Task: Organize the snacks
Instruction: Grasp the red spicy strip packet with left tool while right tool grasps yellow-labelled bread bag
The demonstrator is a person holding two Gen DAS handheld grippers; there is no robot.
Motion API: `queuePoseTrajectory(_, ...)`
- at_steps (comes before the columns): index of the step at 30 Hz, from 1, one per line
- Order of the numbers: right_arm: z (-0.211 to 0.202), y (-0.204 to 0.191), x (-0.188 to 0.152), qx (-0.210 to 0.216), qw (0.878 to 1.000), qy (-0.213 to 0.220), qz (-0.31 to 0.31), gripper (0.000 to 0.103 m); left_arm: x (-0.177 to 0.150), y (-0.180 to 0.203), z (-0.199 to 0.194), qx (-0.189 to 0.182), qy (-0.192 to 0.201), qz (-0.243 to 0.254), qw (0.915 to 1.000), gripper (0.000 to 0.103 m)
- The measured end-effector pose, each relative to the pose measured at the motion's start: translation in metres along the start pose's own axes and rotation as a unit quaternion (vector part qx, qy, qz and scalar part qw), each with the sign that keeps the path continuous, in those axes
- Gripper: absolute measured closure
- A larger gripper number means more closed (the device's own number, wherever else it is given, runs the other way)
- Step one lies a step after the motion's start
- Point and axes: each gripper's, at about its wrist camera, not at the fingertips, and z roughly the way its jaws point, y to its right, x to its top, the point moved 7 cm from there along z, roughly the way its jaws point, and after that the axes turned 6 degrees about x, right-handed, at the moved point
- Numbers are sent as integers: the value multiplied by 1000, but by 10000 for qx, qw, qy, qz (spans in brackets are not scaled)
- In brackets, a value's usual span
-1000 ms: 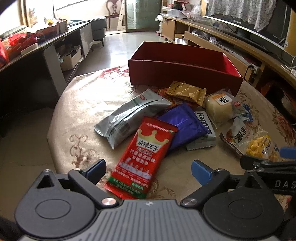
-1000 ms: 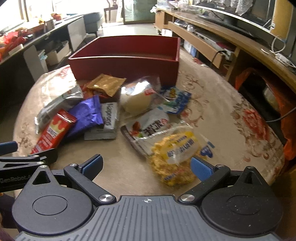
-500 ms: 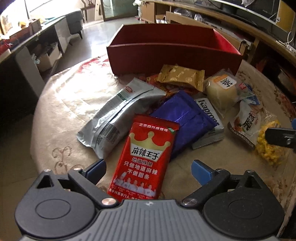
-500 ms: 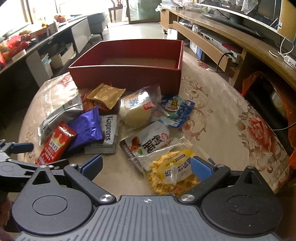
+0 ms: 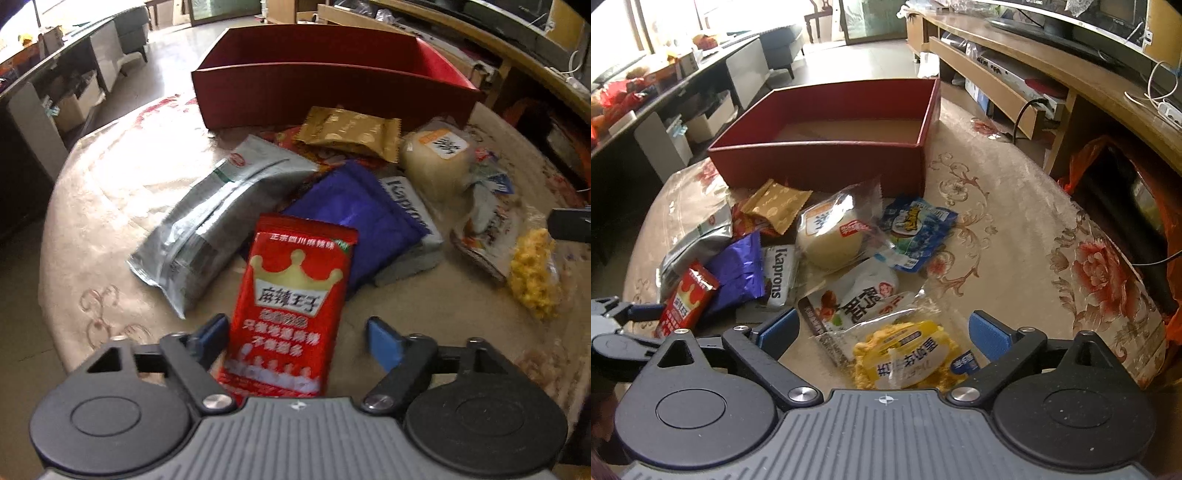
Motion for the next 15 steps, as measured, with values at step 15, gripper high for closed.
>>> queuePoseTrajectory(15, 0, 29, -1, -78, 9998, -148, 140, 14, -2, 14, -9, -330, 19, -102, 9994, 49)
